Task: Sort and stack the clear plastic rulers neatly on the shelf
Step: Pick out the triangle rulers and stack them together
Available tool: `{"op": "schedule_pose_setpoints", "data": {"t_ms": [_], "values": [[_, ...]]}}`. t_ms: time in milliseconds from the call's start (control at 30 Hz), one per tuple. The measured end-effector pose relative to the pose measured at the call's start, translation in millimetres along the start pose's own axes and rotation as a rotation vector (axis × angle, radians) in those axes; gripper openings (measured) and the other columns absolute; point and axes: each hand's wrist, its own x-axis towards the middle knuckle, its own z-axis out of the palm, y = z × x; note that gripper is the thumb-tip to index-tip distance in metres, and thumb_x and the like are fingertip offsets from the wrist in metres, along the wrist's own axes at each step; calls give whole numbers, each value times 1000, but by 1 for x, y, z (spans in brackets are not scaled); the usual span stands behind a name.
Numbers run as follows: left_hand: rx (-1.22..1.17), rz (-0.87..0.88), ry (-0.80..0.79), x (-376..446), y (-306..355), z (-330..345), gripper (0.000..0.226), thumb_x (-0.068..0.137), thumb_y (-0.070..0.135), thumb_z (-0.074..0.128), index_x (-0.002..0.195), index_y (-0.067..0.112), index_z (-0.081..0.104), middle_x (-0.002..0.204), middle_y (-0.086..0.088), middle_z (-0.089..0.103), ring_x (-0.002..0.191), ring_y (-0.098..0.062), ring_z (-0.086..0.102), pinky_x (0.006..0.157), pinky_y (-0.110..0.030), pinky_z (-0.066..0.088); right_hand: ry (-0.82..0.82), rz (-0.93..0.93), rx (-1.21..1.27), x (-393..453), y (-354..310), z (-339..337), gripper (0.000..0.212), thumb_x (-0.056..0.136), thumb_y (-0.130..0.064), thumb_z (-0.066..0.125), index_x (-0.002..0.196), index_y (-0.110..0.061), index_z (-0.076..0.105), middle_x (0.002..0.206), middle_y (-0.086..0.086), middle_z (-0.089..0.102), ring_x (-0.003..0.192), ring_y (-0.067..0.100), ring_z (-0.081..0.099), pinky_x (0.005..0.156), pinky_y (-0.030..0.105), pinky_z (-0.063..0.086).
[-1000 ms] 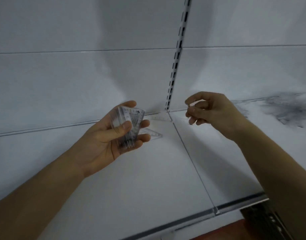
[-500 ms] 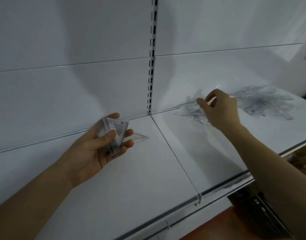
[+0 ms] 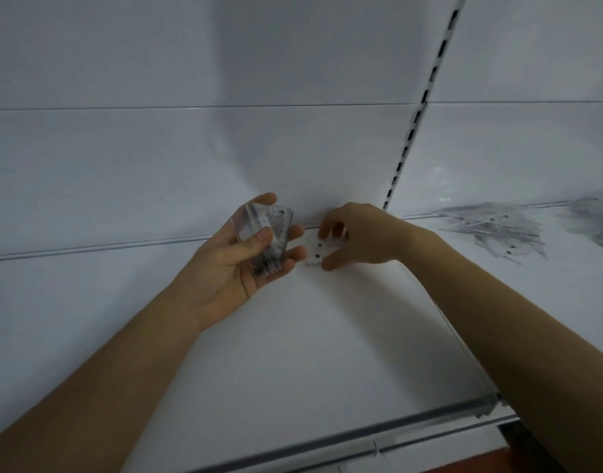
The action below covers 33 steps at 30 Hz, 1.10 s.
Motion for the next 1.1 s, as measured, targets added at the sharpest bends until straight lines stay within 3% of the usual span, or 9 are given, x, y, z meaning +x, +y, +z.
{"op": "schedule_pose_setpoints", "data": {"t_ms": [167,300,400,467,567,733,867,1000,1100], "values": [[-34,-5,-26,3,0,-4,47,90,8,53,134,23,58,121,-23,67,92,-33,73,70,-32,62,82,-18,215,3,11,9,38,70,-42,90,99,-31,68,92,-12,61,77,8,56,72,25,45],[-15,-20,-47,6,-2,-7,48,91,8,52,137,22,55,122,-22,67,91,-33,73,70,-32,62,295,-139,741,-4,20,9,4,91,-11,74,90,-15,72,72,-10,69,64,8,58,65,22,46],[9,-20,-51,8,-4,-9,48,92,7,53,137,22,55,123,-23,66,94,-37,72,71,-33,62,207,-227,1402,-15,17,-3,23,95,1,58,114,-8,66,72,-1,58,64,16,49,62,25,41],[40,-33,-53,9,-4,-10,47,92,5,54,136,22,54,123,-25,64,99,-43,70,72,-34,62,147,-264,1605,-17,4,-1,29,91,1,58,118,-7,64,76,3,60,64,16,55,65,25,48],[61,-58,-72,10,-6,-10,47,93,3,52,137,21,53,124,-25,64,105,-49,67,72,-34,62,190,-229,1609,-12,-18,12,16,87,-1,62,101,-8,64,78,7,66,70,18,66,67,27,55],[69,-54,-121,11,-6,-12,50,95,4,50,142,21,48,122,-20,67,103,-47,68,72,-34,61,162,-192,1560,-11,-23,17,40,96,4,54,128,-19,65,79,3,61,72,14,54,65,25,44],[133,-47,-141,12,-9,-15,54,94,7,55,145,21,44,130,-20,63,111,-51,64,82,-41,61,192,-172,1626,-14,-25,17,26,84,-3,67,109,-9,61,80,12,67,66,21,64,62,28,55],[120,-69,-173,11,-10,-14,52,96,10,50,146,24,43,131,-23,63,111,-47,65,82,-39,60,369,-80,1195,-7,-25,27,21,84,-12,78,99,-10,64,72,7,67,61,17,62,60,27,51],[14,-78,-219,10,-7,-12,48,99,12,44,146,26,45,132,-25,61,109,-44,67,80,-36,61,389,-36,1168,-5,-19,29,21,80,-17,83,91,-11,67,72,4,63,57,12,55,55,25,45]]}}
